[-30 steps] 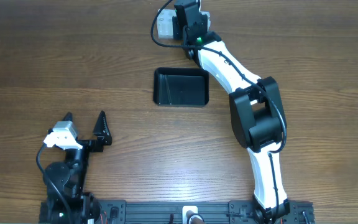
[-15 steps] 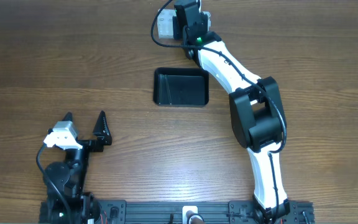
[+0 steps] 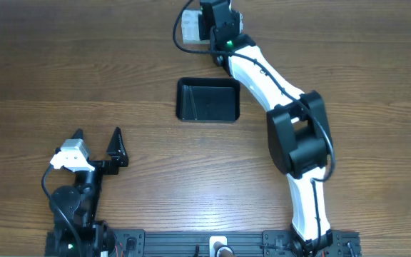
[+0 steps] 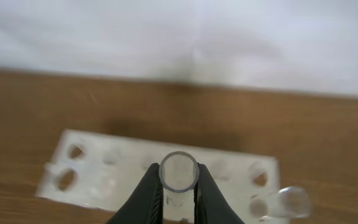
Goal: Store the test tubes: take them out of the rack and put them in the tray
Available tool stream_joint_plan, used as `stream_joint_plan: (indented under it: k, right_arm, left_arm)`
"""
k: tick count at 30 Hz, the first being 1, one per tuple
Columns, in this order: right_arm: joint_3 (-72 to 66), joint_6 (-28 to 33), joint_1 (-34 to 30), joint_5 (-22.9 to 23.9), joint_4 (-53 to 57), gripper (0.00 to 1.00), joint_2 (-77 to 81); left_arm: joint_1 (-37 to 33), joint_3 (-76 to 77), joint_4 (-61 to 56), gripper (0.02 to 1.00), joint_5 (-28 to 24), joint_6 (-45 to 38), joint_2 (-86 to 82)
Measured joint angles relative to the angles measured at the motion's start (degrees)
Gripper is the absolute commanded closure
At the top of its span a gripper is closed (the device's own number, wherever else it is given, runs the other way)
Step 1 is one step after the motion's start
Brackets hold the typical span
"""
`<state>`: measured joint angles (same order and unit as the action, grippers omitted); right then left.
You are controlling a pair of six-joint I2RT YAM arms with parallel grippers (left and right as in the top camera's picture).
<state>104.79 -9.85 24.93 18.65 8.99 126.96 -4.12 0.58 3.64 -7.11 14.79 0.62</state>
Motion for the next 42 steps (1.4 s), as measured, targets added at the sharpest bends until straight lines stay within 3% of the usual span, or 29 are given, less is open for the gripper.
stream_joint_plan:
  k: [5,10,20,30,42]
  right_arm:
    - [0.09,1.07,0.37,0.72,0.68,0.897,-9.73]
    - [2.14,-0.46,0.63,0.09,10.27,0.904,-19.65]
    - [1.33,-8.55,0.79,-13.29,36.26,0.928,-17.55]
    - [-0.42,-12.26,0.85,-21.29,39.30,0.930,-3.76]
    - [-0.46,-12.85,2.19,-22.86,41.57,0.917,-1.95]
  left_arm:
    - [0.00,0.00,0.00,0.018,0.00,0.00,0.00]
    - [0.00,0.00,0.00,0.018,0.00,0.00,0.00]
    - [0.00,0.00,0.00,0.018,0.00,0.00,0.00]
    - [0.00,0.00,0.00,0.018,0.00,0.00,0.00]
    - [0.00,0.00,0.00,0.018,0.00,0.00,0.00]
